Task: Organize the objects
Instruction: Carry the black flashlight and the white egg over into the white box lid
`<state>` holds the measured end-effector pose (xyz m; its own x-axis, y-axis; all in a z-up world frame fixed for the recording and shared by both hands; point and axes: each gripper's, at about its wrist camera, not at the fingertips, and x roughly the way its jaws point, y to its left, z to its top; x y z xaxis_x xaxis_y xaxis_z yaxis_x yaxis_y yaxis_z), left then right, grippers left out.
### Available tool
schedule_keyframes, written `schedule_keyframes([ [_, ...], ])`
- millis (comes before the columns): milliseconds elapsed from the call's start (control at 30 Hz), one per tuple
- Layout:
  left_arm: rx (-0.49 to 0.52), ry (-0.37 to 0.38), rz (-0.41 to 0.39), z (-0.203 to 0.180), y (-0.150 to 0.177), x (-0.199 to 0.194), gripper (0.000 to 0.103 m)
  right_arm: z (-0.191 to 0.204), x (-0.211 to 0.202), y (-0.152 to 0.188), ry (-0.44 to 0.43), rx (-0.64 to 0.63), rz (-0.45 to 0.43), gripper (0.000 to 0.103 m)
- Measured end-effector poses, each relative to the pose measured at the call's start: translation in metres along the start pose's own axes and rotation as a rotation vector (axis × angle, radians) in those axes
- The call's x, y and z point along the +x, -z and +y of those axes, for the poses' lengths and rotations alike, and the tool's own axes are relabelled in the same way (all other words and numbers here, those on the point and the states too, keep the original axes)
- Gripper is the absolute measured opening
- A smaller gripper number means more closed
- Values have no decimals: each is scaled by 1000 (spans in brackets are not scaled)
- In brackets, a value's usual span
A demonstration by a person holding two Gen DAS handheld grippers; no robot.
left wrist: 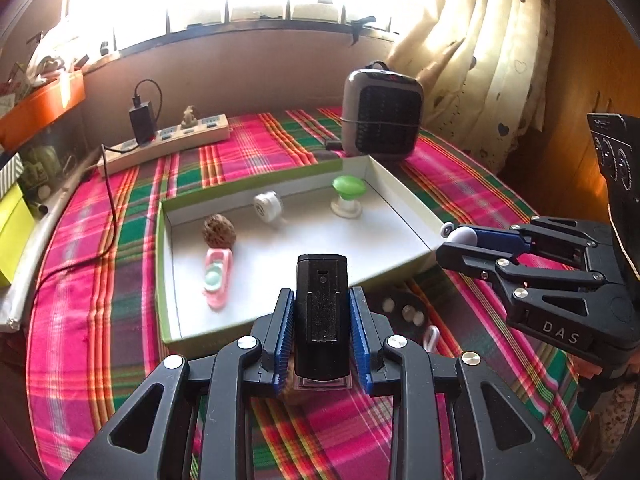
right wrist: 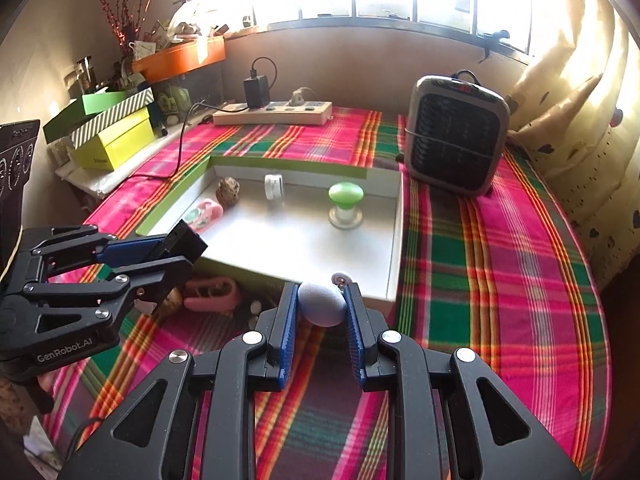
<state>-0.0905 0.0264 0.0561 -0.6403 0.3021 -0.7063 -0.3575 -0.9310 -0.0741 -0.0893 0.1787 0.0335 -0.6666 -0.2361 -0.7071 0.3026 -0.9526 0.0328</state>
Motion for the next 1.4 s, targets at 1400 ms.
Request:
schedule_keyframes([
  [1400, -48, -104, 108, 39, -42, 90, 25, -15, 84, -39, 72, -49, 95, 24],
])
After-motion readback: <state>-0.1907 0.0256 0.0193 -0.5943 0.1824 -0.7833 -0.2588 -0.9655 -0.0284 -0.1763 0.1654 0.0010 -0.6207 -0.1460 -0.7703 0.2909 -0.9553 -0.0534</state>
